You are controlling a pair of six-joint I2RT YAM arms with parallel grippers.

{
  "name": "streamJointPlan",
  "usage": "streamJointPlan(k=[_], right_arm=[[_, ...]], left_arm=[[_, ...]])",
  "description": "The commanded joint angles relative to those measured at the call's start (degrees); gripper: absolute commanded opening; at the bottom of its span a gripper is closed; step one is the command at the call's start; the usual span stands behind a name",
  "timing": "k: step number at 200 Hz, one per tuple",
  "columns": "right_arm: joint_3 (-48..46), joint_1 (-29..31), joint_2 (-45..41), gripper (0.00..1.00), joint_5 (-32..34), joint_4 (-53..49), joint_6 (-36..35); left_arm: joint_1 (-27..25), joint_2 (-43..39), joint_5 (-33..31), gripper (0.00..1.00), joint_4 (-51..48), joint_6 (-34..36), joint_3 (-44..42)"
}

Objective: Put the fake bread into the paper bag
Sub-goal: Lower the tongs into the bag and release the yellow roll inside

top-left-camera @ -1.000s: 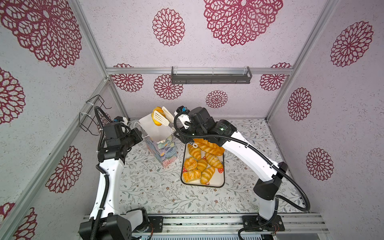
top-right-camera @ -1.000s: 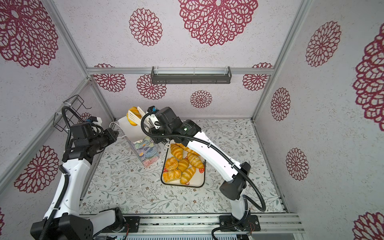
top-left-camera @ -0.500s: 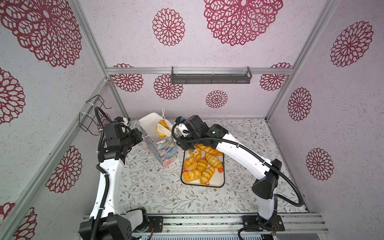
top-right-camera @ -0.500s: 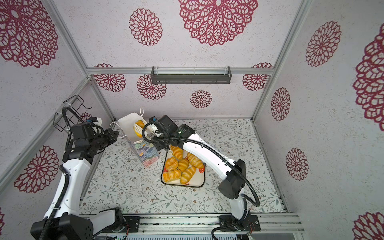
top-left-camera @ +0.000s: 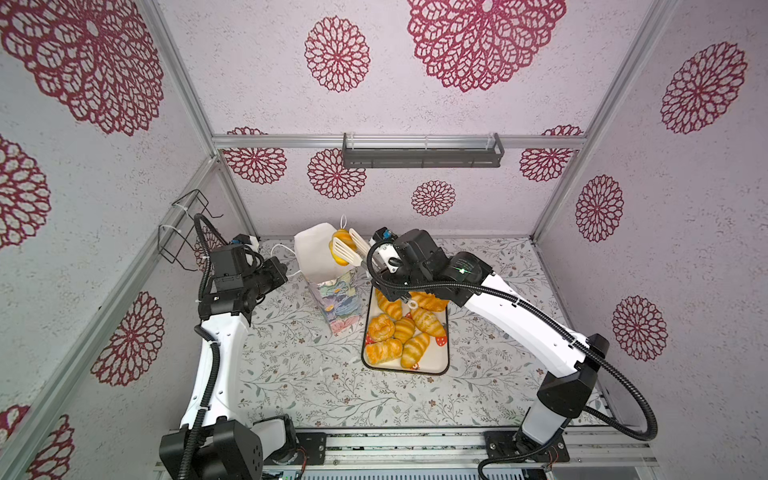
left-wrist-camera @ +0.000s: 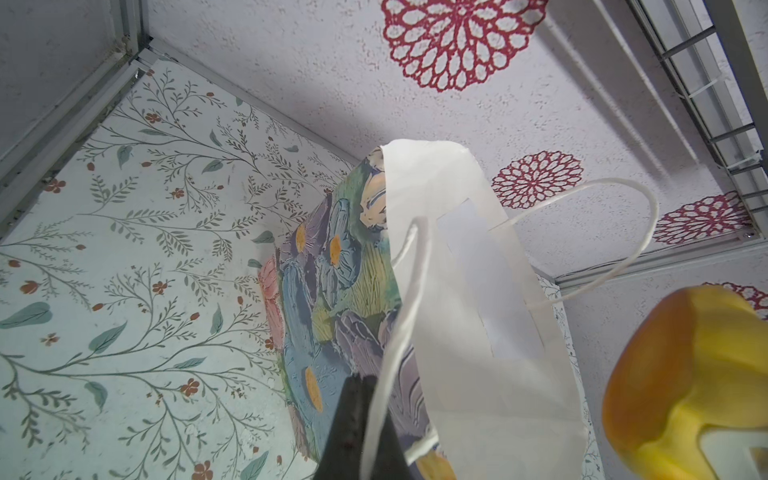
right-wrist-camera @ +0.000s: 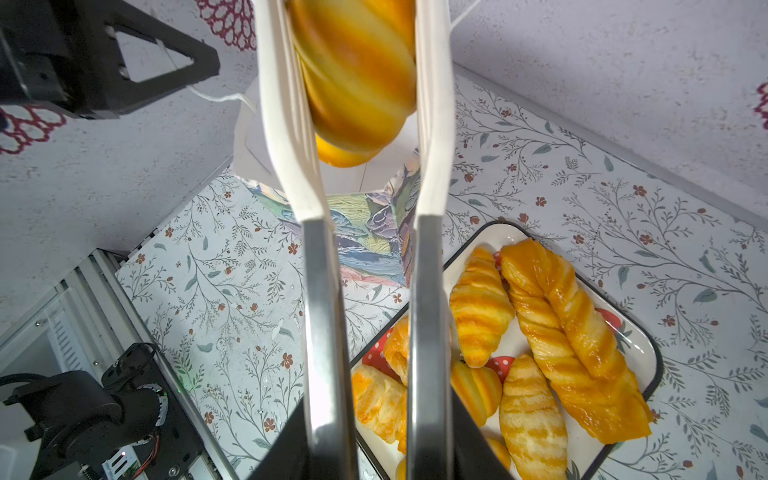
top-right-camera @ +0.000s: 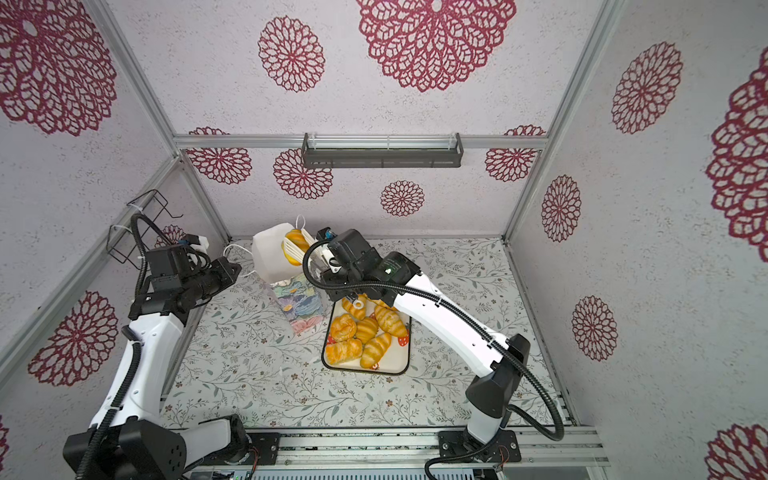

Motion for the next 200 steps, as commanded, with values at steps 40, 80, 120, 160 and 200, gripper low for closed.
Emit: streamJointPlan(k=[40,80,120,160,200], right_arm=[[5.35,-0.2,1.73,0.38,-1.04,2.73,0.06],[9.98,0.09,5.58,0.38,-2.39,1.17,-0.13],[9.9,0.08,7.05,0.4,-1.89,1.13,-0.31],[9.87,0.15,7.53,0.47,-2.6,1.05,-0.08],[9.54,0.16,7.69,0.51,-2.51,0.72,-0.19]], left_arm=[[-1.25,0.32,0.81,0.0,0.37,1.02,0.77],[-1.31,0.32,0.36,0.0,0.0,1.15,0.77],[-1.25,0.27,0.26,0.0,0.03,1.1,0.74],[-1.29,0.32,0.35,0.0,0.02,1.09,0.63],[-1.26,0.32,0.36,0.0,0.01,1.04,0.68]])
